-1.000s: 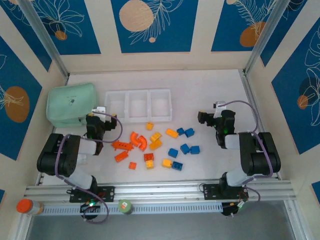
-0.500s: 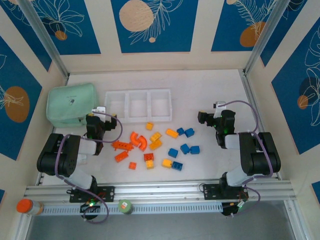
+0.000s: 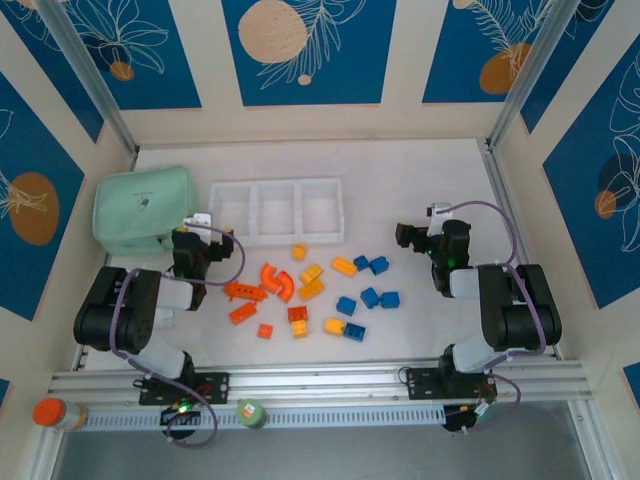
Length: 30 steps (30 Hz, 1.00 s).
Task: Sort the legos into containers by color
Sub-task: Pick up the lego from the center of the table.
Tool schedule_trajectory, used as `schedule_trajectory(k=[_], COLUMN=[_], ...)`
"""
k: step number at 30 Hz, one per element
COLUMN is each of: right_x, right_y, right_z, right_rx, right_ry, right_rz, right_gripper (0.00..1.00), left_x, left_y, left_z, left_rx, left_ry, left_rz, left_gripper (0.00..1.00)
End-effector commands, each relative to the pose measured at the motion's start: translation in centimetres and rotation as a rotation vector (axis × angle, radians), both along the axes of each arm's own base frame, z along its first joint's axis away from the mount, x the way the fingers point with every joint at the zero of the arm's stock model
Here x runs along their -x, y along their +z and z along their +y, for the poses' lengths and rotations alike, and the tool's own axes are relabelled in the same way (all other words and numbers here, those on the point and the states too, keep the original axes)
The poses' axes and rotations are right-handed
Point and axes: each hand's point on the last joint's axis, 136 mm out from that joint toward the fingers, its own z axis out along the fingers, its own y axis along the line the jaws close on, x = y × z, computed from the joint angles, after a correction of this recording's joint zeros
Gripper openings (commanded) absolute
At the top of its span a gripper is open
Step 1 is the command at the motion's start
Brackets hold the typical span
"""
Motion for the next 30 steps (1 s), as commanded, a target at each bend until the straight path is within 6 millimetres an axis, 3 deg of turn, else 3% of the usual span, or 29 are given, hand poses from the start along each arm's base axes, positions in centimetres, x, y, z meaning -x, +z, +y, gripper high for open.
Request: schedule_trajectory(k=[1, 13, 20, 30], right_x=[-0.5, 0.0, 0.9, 4.7], right_y=[1.1, 2.0, 4.7, 9.5], right_z=[0.1, 0.4, -0.3, -1.4], right_rx=[0.010, 0.022, -0.015, -0.325], right_ry=[0.016, 0.023, -0.028, -0.159], right_rz=[-0.045, -0.077, -0.036, 0.044], right_gripper=[0.99, 0.99, 0.99, 0.99], left_x=[-0.4, 1.0, 2.7, 5.0], left_y=[0.8, 2.3, 4.6, 8.8], left_z=[0.8, 1.3, 1.7, 2.0], left_rx=[0.001, 0.012, 0.034, 0.247], left_ry=[0.032, 0.052, 0.072, 0.160], left_rz=[-0.037, -0.118, -0.141, -0.032], left_gripper=[0.99, 0.99, 0.99, 0.99])
